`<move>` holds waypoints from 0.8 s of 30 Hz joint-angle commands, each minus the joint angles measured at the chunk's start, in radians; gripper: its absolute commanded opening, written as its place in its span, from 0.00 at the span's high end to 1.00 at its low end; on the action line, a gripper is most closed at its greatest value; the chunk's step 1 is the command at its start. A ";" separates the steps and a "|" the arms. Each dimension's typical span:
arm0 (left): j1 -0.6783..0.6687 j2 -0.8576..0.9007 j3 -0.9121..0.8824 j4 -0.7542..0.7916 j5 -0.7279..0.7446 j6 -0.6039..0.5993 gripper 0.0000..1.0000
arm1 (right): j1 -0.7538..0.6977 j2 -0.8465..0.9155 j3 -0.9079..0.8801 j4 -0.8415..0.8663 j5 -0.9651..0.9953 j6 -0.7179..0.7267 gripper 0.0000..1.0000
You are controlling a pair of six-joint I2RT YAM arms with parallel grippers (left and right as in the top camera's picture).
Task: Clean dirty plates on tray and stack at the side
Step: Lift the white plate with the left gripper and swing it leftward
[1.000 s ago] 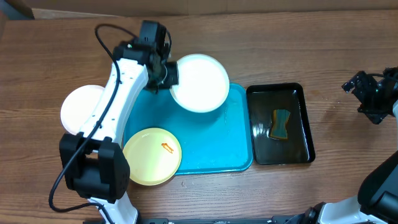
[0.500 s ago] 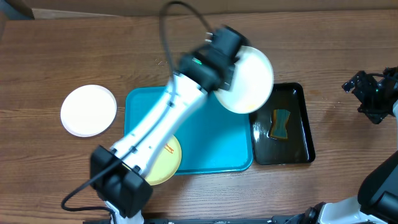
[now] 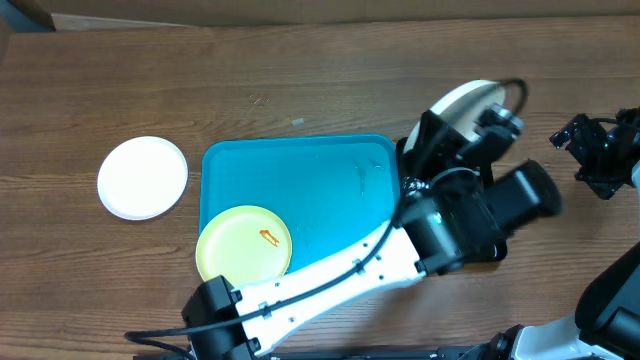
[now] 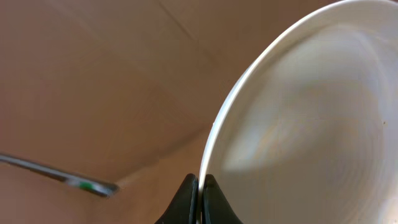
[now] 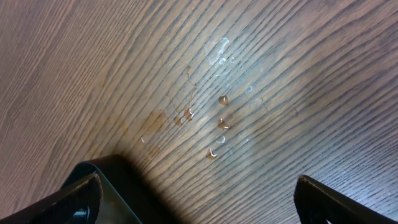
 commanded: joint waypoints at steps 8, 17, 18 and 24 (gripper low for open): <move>0.023 0.002 0.023 -0.014 -0.006 -0.007 0.96 | -0.002 -0.014 0.014 0.006 0.004 -0.003 0.00; 0.269 0.005 0.022 -0.308 0.792 -0.503 0.96 | -0.002 -0.014 0.014 0.006 0.003 -0.003 0.00; 0.319 0.005 0.022 -0.320 0.872 -0.518 0.96 | -0.002 -0.014 0.014 0.006 0.003 -0.003 0.00; 0.708 0.005 0.022 -0.435 1.258 -0.541 0.96 | -0.002 -0.014 0.014 0.006 0.004 -0.003 0.00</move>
